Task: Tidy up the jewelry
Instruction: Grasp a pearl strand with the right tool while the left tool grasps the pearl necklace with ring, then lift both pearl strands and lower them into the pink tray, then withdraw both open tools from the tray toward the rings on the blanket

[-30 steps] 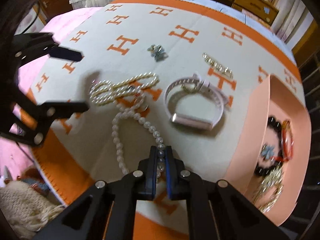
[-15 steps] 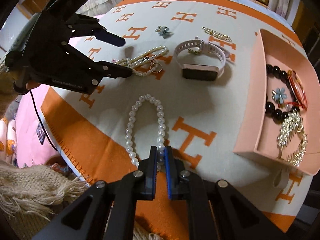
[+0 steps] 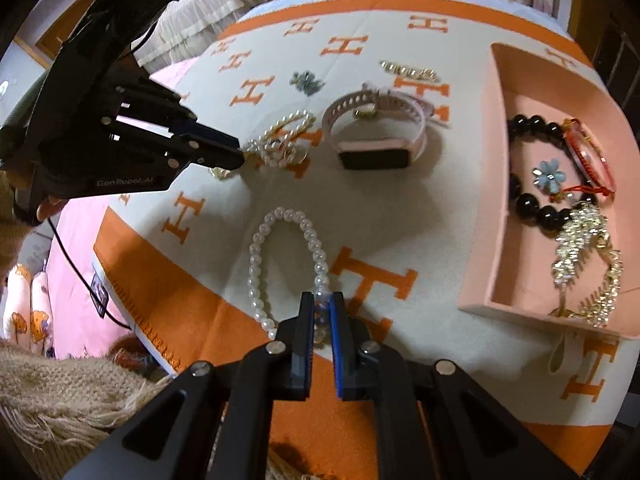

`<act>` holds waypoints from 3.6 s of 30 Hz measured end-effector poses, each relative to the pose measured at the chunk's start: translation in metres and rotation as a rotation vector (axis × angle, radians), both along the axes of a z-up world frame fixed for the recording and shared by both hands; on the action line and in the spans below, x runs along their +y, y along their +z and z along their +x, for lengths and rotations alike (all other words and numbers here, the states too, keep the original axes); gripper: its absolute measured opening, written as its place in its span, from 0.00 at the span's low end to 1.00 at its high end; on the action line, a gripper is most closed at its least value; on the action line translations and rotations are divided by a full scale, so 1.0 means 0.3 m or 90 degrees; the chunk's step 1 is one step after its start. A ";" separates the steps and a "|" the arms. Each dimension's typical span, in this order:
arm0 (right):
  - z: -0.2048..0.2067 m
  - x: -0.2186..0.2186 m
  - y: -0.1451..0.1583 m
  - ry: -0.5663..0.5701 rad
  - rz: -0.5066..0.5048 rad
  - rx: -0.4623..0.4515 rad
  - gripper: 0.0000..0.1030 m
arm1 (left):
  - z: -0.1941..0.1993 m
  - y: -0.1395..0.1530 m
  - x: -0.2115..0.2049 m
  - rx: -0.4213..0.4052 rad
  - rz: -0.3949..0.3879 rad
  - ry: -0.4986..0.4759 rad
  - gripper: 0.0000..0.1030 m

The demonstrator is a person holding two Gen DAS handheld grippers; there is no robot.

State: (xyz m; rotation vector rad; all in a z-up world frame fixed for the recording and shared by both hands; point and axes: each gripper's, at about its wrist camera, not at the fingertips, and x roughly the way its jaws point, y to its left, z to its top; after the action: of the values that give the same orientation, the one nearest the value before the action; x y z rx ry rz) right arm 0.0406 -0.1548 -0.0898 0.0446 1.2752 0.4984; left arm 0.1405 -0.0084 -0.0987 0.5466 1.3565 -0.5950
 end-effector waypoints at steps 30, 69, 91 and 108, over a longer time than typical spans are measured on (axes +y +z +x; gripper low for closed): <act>-0.047 -0.365 0.460 -0.239 0.076 -0.295 0.07 | -0.097 0.831 -0.067 -0.258 -0.308 0.182 0.03; -0.052 -0.460 0.289 -0.300 0.065 -0.226 0.07 | -0.177 0.626 -0.440 -0.112 -0.359 0.047 0.03; 0.046 -0.404 0.322 -0.273 0.068 -0.240 0.07 | -0.142 0.408 -0.362 -0.146 -0.278 0.126 0.58; 0.322 -0.338 0.231 -0.289 -0.005 -0.184 0.08 | -0.103 0.313 0.018 -0.194 -0.278 0.317 0.67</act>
State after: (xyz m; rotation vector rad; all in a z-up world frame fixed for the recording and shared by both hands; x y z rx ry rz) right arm 0.1372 -0.2562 -0.0203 0.2411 0.9439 0.1023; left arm 0.1097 -0.0029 -0.0049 -0.0612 0.9787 -0.3609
